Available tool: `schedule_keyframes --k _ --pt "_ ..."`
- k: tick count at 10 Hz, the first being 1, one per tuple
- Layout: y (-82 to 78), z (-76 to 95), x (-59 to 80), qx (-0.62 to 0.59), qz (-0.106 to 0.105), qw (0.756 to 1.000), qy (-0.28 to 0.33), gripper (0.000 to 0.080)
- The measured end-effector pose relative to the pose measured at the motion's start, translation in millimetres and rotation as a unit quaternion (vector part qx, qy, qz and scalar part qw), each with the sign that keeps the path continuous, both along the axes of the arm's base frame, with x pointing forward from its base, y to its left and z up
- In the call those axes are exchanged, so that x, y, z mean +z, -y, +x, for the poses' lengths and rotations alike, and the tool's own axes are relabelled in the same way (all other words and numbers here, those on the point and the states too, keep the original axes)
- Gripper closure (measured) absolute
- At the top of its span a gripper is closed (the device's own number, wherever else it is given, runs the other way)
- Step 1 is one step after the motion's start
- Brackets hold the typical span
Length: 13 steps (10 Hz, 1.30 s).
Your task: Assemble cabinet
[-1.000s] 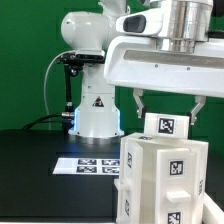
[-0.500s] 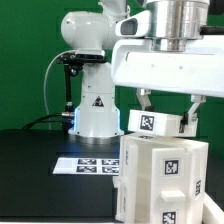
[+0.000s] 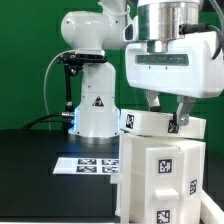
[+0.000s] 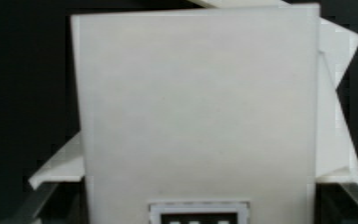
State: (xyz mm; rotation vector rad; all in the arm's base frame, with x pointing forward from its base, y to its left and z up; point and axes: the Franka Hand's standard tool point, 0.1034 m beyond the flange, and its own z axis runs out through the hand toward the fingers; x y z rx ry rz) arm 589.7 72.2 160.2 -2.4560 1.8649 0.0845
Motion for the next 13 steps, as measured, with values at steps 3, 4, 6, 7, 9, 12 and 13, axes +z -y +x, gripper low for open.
schedule_keyframes --k 3,4,6,7,9,12,13 --pt "-1.3 0.2 0.1 -0.072 0.001 0.997 -0.005 0.0245" --pt "-1.9 0.2 0.1 -0.110 0.001 0.994 -0.008 0.0245" --pt "-0.2 4.0 -0.2 -0.222 0.024 0.975 0.013 0.0245" --pt "0.0 3.4 -0.4 -0.256 0.031 0.966 0.019 0.0245" --pt "-3.6 7.8 -0.4 -0.365 0.049 0.930 0.025 0.0245" --pt "-19.4 9.8 -0.5 -0.415 0.080 0.906 0.038 0.0245" --pt "-19.8 9.9 -0.3 -0.430 0.093 0.898 0.033 0.0245"
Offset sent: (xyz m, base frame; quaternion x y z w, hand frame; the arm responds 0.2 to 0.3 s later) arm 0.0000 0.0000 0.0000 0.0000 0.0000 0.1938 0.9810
